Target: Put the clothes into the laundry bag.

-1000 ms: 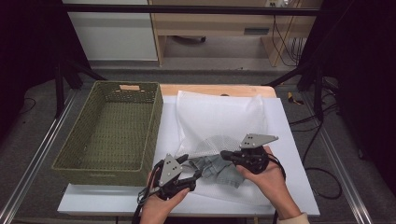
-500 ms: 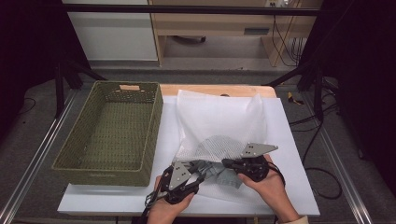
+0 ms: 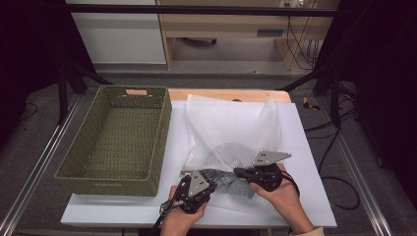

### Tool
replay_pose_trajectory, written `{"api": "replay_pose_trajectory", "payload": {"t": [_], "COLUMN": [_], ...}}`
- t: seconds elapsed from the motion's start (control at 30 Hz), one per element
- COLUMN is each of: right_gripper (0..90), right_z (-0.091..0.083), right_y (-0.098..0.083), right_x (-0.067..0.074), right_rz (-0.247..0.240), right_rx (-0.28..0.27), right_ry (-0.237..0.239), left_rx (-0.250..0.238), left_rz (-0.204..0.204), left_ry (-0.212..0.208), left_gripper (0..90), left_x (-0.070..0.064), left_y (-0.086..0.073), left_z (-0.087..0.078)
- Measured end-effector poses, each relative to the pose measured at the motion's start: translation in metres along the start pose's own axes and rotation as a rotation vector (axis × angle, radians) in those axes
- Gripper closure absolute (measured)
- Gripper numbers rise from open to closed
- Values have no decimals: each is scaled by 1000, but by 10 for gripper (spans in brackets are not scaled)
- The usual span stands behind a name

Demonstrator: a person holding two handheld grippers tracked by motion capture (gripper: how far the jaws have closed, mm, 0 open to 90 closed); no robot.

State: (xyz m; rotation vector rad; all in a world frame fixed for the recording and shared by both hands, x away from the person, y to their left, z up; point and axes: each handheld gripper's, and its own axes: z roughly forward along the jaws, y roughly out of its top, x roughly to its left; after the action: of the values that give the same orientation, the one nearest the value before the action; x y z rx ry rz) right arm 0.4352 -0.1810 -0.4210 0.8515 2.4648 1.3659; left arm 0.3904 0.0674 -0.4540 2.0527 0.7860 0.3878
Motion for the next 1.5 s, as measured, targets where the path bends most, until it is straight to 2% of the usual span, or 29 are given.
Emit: {"api": "replay_pose_trajectory", "payload": {"t": [0.13,0.43,0.73,1.07,1.5], "right_gripper": [895,895,896,896,896], "right_z": [1,3,4,4,3], "right_y": [0,2,2,2,2], "right_x": [-1,0,0,0,-3], "right_rz": [0,1,3,7,21], "right_rx": [1,4,10,16,8], "right_ry": [0,-8,-13,-19,-42], "left_rx": [18,75,59,34,3], "left_rz": [2,14,8,14,-12], "left_ry": [-10,-31,-12,29,89], "left_gripper": [899,900,900,900,900], "left_x": [2,2,8,12,23], "left_y": [0,8,17,27,35], "left_z": [8,38,52,62,76]}}
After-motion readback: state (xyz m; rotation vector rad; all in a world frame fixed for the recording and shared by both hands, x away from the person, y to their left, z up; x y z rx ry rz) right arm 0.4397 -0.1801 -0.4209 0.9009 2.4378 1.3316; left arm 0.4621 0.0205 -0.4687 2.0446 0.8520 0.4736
